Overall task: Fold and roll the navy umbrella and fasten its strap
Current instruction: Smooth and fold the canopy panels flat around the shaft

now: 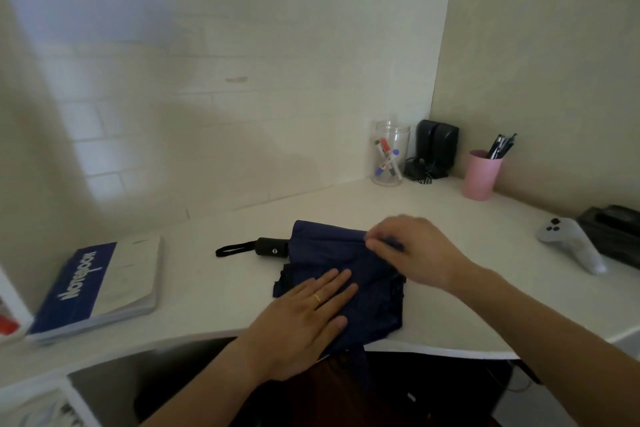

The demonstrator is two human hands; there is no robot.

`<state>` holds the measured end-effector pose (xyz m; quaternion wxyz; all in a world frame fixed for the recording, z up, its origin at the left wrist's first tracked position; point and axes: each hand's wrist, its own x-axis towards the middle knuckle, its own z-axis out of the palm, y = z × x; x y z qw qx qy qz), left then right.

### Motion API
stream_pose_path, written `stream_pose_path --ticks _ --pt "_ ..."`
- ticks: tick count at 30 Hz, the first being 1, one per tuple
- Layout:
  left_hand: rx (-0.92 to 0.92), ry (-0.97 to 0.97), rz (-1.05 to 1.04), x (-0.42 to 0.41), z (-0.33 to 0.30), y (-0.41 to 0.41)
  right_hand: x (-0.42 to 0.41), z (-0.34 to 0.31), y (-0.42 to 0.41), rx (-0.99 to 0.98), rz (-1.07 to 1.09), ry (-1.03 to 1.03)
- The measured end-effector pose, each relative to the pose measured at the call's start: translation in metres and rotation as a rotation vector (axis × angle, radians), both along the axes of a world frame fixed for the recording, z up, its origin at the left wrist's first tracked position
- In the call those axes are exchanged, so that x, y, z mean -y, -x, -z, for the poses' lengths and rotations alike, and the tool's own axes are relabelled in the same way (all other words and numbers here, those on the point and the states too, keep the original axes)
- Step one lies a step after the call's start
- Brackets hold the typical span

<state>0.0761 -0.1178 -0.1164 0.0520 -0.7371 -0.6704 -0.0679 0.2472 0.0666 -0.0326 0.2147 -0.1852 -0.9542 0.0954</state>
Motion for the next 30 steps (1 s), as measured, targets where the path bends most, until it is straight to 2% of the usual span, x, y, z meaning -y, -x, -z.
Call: stream_pose_path --ticks 1,2,4,6,10,17,20,26,30 --pt "-0.007 0.007 0.001 -0.001 0.0 -0.001 -0.011 -0.008 0.009 -0.047 0.042 0.01" --pt "-0.01 0.009 0.0 -0.001 0.0 -0.001 -0.021 -0.014 0.018 0.001 0.065 0.079" --pt "-0.001 0.003 -0.005 -0.002 0.001 -0.001 -0.035 -0.021 0.038 0.235 0.061 0.263" --pt "0.015 0.007 -0.007 -0.001 0.0 -0.001 -0.041 -0.02 0.054 0.369 0.026 0.302" --pt "0.007 -0.027 -0.004 0.0 0.003 0.0 -0.041 -0.016 0.065 0.258 -0.044 0.254" --pt "-0.063 -0.188 -0.031 0.002 0.008 0.001 0.003 -0.02 0.049 -0.114 -0.139 0.037" --pt "-0.035 -0.224 -0.027 0.004 0.01 -0.001 0.019 -0.011 0.033 -0.103 -0.152 -0.06" --pt "-0.062 -0.258 -0.05 0.023 0.012 -0.008 0.041 0.035 0.007 -0.041 -0.219 -0.07" --pt "-0.041 -0.282 -0.043 0.026 0.011 -0.012 0.046 0.057 -0.003 -0.046 -0.247 -0.205"
